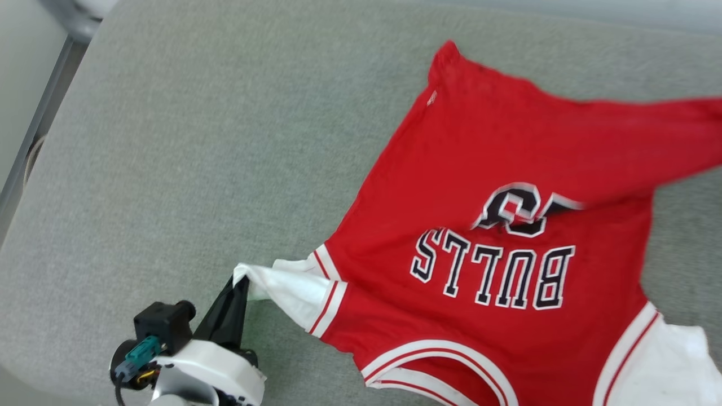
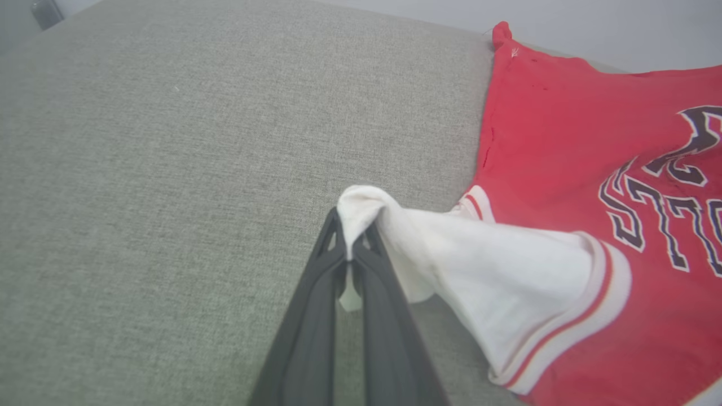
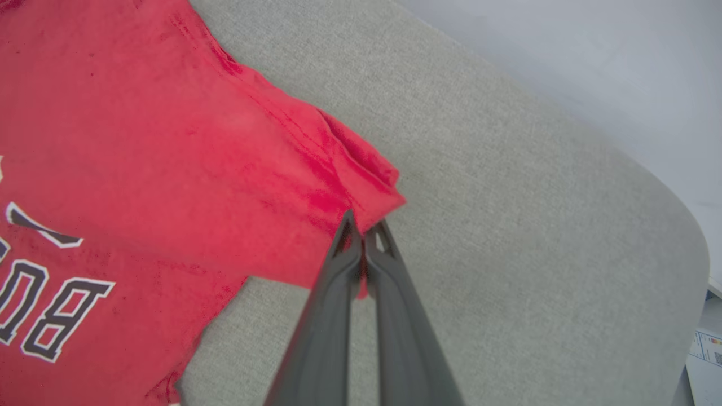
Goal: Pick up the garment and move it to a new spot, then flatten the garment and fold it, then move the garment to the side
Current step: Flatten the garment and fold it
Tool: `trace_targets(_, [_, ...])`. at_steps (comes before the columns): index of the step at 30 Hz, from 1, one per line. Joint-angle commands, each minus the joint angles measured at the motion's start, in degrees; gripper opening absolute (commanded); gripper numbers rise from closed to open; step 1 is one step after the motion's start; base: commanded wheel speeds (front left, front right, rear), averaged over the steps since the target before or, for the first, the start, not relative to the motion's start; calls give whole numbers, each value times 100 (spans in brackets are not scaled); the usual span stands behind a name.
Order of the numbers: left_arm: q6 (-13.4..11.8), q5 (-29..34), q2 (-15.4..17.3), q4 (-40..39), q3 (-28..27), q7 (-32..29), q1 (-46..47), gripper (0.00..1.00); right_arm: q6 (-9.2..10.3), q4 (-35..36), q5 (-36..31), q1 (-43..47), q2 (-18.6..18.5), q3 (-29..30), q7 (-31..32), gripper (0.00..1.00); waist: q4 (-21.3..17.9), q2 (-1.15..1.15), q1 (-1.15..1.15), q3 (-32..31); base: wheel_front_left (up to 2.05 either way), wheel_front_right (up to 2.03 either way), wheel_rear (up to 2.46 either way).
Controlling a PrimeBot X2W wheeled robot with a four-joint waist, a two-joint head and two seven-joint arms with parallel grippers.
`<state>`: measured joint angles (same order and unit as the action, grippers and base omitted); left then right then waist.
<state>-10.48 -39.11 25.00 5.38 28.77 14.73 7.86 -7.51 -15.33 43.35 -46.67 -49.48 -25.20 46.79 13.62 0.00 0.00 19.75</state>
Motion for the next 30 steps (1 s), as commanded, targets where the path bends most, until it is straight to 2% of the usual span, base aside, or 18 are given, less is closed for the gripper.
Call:
trace_targets(1, [-22,-24,42,-20,-32,1,-77,0,5,64,44,184,-56,-21,-59,0,-234,0,0,-288,0,0,0])
trace_targets(7, [-159,-142,181,-92,-122,-28,-457,0,5,482,425,1339,-420,168,-477,0,-559,0,0,-693,0,0,0])
trace_targets(13, [-253,-227,288,-145,-191,-56,-757,0,5,747,659,2722,-541,515,-734,0,-822,0,0,-1028,0,0,0])
trace_targets(20, [-300,-249,364,-200,-171,-89,-912,0,5,753,791,4356,-219,1044,-1075,0,-967,0,0,-1206,0,0,0])
trace_targets(24, [-300,-254,382,-198,-149,-108,-940,0,5,648,765,5187,107,1259,-1181,0,-964,0,0,-1229,0,0,0])
trace_targets(30, [-303,-268,400,-165,-146,-118,-930,0,5,493,593,5778,614,1571,-1368,0,-968,0,0,-1234,0,0,0])
